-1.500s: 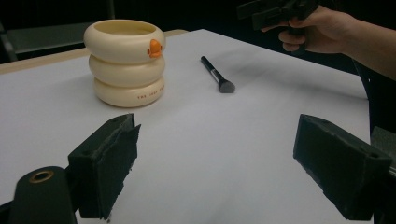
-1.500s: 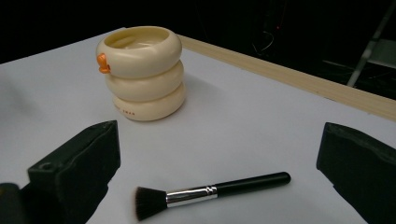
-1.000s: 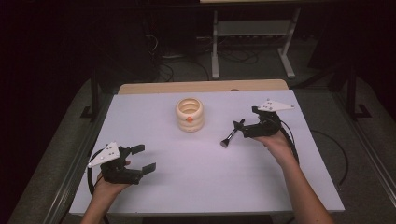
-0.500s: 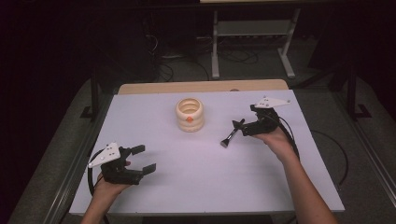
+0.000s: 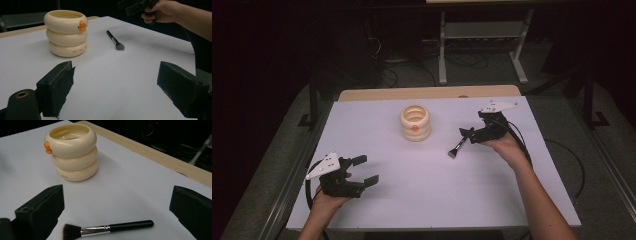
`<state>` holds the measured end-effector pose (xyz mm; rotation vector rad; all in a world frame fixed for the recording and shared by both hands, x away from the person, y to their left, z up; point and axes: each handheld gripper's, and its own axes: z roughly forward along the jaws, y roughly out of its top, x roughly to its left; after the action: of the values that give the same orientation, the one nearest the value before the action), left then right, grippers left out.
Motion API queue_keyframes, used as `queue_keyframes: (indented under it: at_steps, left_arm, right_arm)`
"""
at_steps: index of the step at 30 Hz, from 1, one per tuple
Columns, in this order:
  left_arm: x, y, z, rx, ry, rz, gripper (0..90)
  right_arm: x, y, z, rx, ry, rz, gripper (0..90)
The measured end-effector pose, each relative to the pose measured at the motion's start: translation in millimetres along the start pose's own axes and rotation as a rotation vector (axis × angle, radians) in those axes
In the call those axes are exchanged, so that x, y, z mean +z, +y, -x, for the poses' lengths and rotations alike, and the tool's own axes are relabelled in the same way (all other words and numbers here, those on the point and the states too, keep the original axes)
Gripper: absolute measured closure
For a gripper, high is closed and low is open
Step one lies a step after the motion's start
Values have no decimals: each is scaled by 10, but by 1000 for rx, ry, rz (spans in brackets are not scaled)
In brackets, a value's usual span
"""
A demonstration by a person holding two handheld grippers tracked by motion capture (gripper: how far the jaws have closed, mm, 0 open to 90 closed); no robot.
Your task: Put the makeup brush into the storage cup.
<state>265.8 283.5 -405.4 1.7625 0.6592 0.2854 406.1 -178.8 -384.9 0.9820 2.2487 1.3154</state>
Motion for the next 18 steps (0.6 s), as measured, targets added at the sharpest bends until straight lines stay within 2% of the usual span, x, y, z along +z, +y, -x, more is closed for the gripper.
queue_keyframes:
  at_steps: [16, 17, 18]
  left_arm:
    - [3, -6, 4, -7, -3, -5, 131]
    - [3, -6, 4, -7, -3, -6, 131]
    - [2, -7, 5, -8, -3, -5, 131]
  right_arm:
    - [83, 89, 18, -43, 42, -86, 0]
    - [110, 94, 21, -50, 63, -117, 0]
    - [120, 96, 20, -53, 66, -122, 0]
